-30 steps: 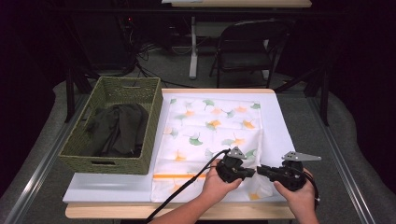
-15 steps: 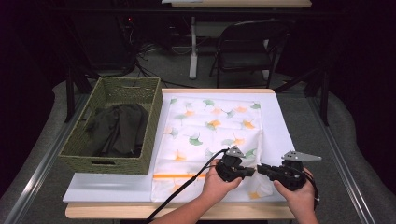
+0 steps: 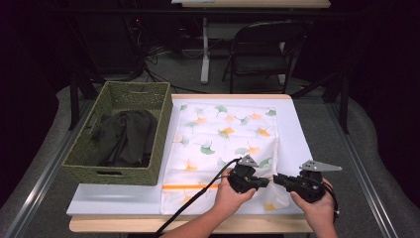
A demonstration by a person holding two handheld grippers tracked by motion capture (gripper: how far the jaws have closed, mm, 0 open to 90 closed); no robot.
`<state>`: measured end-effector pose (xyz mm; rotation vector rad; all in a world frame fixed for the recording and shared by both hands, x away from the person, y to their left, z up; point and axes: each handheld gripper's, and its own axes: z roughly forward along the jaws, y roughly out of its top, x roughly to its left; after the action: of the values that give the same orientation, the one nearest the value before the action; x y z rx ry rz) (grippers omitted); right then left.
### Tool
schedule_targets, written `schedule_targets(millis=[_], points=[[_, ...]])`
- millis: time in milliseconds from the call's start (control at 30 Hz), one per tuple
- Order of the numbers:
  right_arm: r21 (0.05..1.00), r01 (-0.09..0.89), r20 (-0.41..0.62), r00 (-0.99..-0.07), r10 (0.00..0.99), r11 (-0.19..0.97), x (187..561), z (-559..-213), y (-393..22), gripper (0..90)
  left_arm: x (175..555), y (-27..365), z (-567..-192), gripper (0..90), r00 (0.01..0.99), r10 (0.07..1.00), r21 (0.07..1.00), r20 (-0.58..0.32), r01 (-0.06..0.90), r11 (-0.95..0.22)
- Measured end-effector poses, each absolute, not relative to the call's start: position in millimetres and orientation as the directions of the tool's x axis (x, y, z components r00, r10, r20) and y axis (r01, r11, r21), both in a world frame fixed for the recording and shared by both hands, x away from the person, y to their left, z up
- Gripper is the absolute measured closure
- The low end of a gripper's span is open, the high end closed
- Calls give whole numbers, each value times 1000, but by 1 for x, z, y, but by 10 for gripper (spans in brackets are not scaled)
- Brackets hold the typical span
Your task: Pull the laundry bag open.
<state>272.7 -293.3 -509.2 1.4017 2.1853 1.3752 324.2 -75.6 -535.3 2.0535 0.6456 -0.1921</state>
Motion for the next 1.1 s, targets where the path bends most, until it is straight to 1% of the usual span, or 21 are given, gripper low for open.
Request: schedule_targets(millis=[67,567,667,800,1100], points=[[785,608,288,-529,798,120,272,-509,-292,836,325,-75,-536,900,845,366,745,-390,523,-413],[785,605,274,-532,801,133,273,-509,-290,836,322,-72,-535,900,850,382,745,-362,510,-429],[786,604,273,-530,802,132,272,-509,-290,837,322,-70,-537,900,852,402,738,-335,503,-450],[792,598,273,-522,808,120,272,-508,-294,837,325,-63,-543,900,831,425,715,-358,537,-448],[794,598,281,-518,808,108,272,-507,-296,837,329,-39,-553,900,806,472,690,-357,568,-449]])
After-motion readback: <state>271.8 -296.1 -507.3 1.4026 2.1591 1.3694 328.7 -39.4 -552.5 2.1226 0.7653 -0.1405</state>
